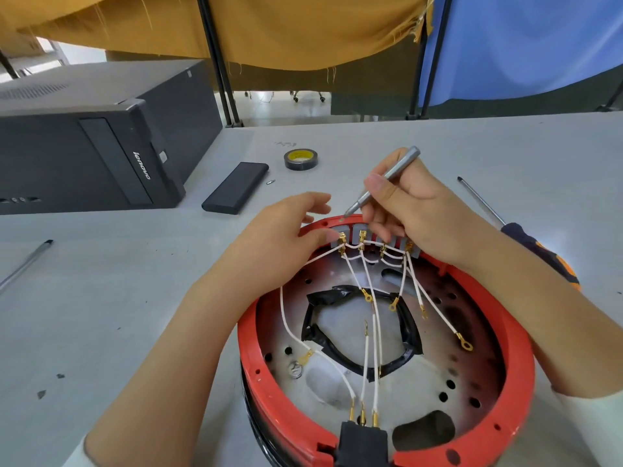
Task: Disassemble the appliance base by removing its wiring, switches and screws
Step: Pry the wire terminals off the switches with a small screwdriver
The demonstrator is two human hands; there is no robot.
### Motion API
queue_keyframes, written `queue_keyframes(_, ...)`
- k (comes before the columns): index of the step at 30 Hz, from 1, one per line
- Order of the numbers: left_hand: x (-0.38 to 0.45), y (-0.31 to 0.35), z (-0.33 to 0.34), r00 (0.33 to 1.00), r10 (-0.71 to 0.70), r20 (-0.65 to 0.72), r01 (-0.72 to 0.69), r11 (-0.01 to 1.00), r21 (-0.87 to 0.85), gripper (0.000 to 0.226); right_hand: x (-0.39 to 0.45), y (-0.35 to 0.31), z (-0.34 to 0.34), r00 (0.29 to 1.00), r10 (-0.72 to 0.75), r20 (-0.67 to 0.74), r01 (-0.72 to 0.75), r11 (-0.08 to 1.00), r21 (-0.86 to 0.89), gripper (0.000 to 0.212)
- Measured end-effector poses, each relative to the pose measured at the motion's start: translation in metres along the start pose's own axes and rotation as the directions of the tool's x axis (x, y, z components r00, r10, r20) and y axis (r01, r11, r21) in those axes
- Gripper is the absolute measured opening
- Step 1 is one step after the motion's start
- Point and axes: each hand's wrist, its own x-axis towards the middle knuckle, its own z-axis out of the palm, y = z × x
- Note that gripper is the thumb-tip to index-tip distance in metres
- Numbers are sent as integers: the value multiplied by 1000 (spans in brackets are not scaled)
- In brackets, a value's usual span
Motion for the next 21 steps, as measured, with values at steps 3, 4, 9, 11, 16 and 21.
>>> queue_keyframes(3,1,0,-1,999,-7,48,4,998,69,31,-2,1,1,999,-16,49,21,994,-106,13)
queue_keyframes(4,0,1,-1,999,-7,53,4,998,67,30,-2,0,1,999,-20,51,26,993,-118,13)
queue_keyframes(9,0,1,-1,998,-2,56,0,999,52,27,-3,2,2,998,-25,60,39,972,-230,12)
queue_keyframes(11,1,0,-1,999,5,54,-8,999,49,27,-4,0,3,998,-27,60,40,972,-230,12)
queue_keyframes(16,2,-1,-1,999,24,44,-26,998,57,24,-3,-2,4,992,-55,113,90,938,-334,14)
queue_keyframes(21,3,-2,0,999,35,32,-37,997,70,23,7,-5,9,989,-30,144,87,906,-413,14)
